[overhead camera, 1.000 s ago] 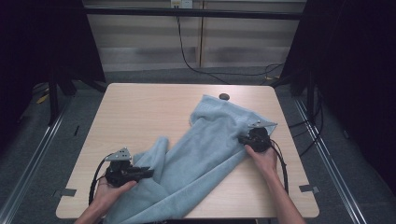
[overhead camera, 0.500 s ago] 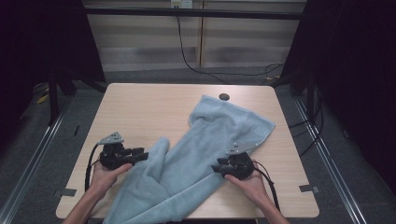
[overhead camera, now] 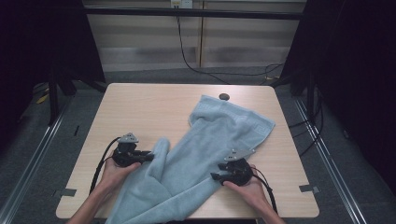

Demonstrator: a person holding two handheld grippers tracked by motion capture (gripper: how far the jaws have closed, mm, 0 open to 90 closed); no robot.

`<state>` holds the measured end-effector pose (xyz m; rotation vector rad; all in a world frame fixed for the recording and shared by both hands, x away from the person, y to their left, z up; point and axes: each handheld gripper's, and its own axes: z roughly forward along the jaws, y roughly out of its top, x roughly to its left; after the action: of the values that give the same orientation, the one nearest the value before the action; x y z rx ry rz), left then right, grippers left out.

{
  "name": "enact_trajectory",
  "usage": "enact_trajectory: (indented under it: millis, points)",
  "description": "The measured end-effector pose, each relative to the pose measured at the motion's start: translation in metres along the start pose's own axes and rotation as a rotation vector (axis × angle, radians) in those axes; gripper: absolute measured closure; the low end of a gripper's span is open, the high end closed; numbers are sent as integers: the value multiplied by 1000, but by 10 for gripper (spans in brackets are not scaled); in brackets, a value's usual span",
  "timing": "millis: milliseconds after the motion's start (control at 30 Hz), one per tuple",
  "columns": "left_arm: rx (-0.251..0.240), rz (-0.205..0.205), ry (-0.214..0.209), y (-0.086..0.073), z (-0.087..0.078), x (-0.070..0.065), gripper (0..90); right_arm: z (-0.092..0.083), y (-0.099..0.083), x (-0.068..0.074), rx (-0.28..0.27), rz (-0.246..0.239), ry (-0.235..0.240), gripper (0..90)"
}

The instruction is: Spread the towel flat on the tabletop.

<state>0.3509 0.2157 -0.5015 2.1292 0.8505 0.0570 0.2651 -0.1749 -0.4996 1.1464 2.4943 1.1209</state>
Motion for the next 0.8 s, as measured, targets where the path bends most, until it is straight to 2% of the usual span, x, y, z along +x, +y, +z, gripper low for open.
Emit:
enact_trajectory:
  millis: [33, 200, 233, 267, 300, 333, 367, 400, 467, 500, 567, 600, 633, 667, 733, 767, 800]
  points:
    - [-5, -6, -16, 0, 0, 0, 812, 1, 1, -2, 2, -8, -8, 503]
    - [-45, -19, -24, 3, -4, -3, 829, 4, 6, -14, -6, -4, -55, 526]
    - [-60, -20, -29, 4, -6, -4, 830, 6, 8, -23, -9, 8, -80, 550]
    - [-107, -31, -38, 6, -12, -7, 830, 6, 9, -28, -11, 14, -91, 575]
    - [-107, -31, -38, 6, -12, -7, 831, 6, 10, -33, -9, 23, -100, 609]
    - [-165, -35, -55, 10, -20, -11, 831, 7, 12, -38, -10, 29, -107, 655]
    - [-165, -35, -55, 10, -20, -11, 831, 7, 14, -44, -13, 34, -114, 700]
    - [-193, -29, -58, 12, -25, -13, 831, 8, 14, -49, -23, 46, -117, 742]
    - [-257, -37, -77, 16, -35, -18, 831, 9, 14, -54, -33, 49, -114, 766]
    - [-280, -36, -87, 18, -40, -20, 832, 6, 17, -60, -23, 69, -142, 806]
    - [-314, -23, -80, 20, -49, -26, 832, 4, 19, -62, -32, 82, -147, 815]
    - [-356, -12, -89, 22, -59, -31, 832, -5, 21, -65, -72, 92, -149, 820]
    - [-356, -12, -89, 22, -59, -31, 832, -5, 21, -65, -72, 92, -149, 820]
    - [-390, 2, -90, 24, -69, -38, 832, -19, 24, -66, -126, 101, -145, 821]
    - [-406, 16, -76, 23, -79, -46, 832, -35, 26, -65, -161, 97, -153, 820]
    - [-406, 16, -76, 23, -79, -46, 832, -35, 26, -65, -161, 97, -153, 820]
    - [-410, 40, -55, 17, -88, -53, 831, -50, 26, -63, -199, 98, -163, 819]
